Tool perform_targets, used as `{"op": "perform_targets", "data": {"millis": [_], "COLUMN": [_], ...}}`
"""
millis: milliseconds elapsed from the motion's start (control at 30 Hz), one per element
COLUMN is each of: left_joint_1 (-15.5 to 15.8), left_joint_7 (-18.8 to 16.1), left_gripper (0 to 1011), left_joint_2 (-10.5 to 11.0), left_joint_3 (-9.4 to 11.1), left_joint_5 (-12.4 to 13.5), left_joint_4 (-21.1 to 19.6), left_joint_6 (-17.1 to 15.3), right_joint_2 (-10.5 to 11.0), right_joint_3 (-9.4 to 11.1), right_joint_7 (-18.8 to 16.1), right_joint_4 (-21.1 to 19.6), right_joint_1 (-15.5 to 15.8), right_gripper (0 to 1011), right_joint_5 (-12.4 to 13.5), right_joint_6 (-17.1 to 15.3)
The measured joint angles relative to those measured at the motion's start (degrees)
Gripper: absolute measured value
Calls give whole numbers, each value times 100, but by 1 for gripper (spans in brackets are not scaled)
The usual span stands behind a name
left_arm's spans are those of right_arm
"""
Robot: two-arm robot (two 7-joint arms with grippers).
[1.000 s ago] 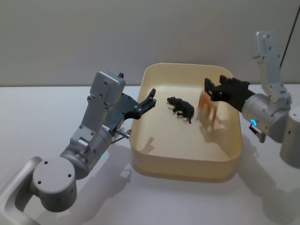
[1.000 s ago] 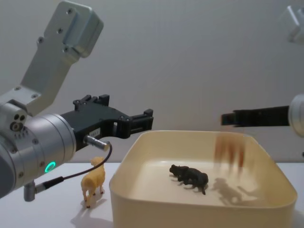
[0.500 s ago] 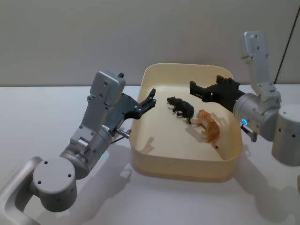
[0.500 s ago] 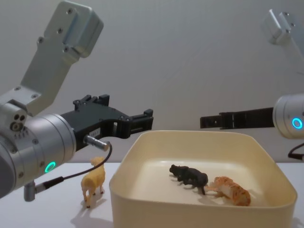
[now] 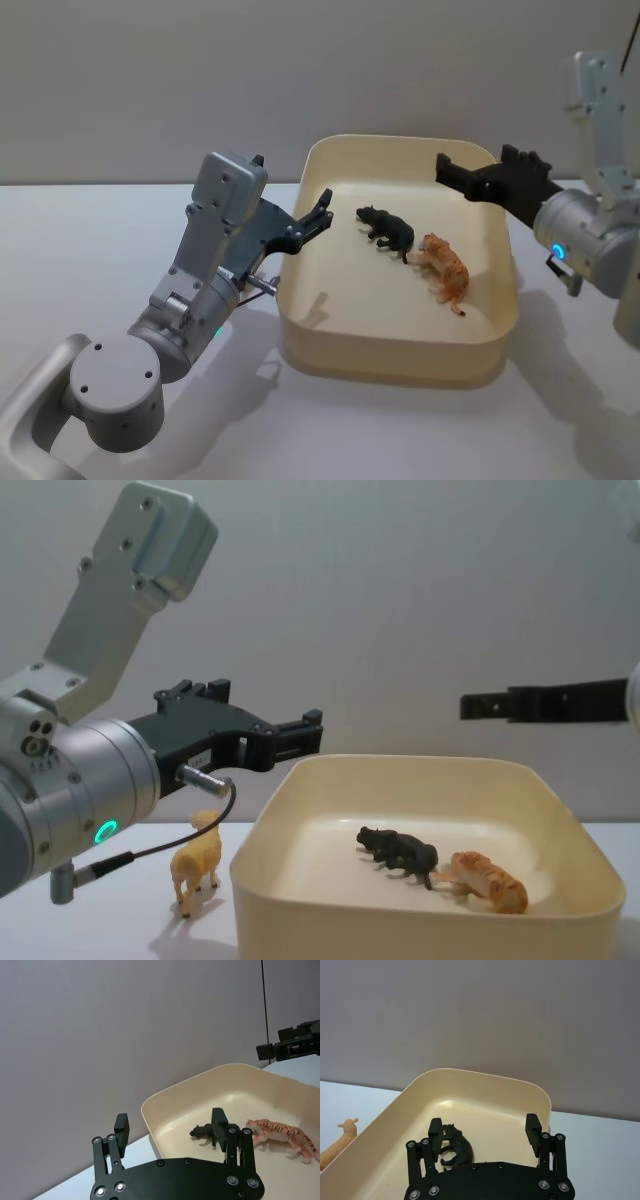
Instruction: Pick up the toy alternately with two hands and place it into the central storage box.
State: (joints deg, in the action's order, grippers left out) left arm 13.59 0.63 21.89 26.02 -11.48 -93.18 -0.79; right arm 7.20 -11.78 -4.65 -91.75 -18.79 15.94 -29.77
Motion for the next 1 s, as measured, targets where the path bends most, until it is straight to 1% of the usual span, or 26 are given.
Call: {"op": "perform_targets", "data": {"millis": [267, 467, 700, 1000], "left_joint_1": [0, 11, 27, 20], "left_joint_7": [5, 71, 64, -217], "left_gripper": [1000, 1001, 1001, 1001], "left_joint_2": [0, -3, 1, 32], "left_joint_3": [-2, -18, -67, -168], "left_joint_5": [0, -19, -89, -219], "left_joint_4": [0, -2, -32, -106], "left_joint_6": [-1, -100, -335, -779], "right_joint_2": [76, 111, 134, 148], "right_joint_3": [90, 130, 161, 178], "right_joint_7": [90, 129, 158, 177], "right_joint_4": [-162, -235, -288, -318], "right_joint_1": [79, 117, 142, 157], "right_gripper": [1001, 1001, 1001, 1001], "right_joint_5": [125, 184, 226, 250], "right_joint_6": [18, 24, 28, 33]}}
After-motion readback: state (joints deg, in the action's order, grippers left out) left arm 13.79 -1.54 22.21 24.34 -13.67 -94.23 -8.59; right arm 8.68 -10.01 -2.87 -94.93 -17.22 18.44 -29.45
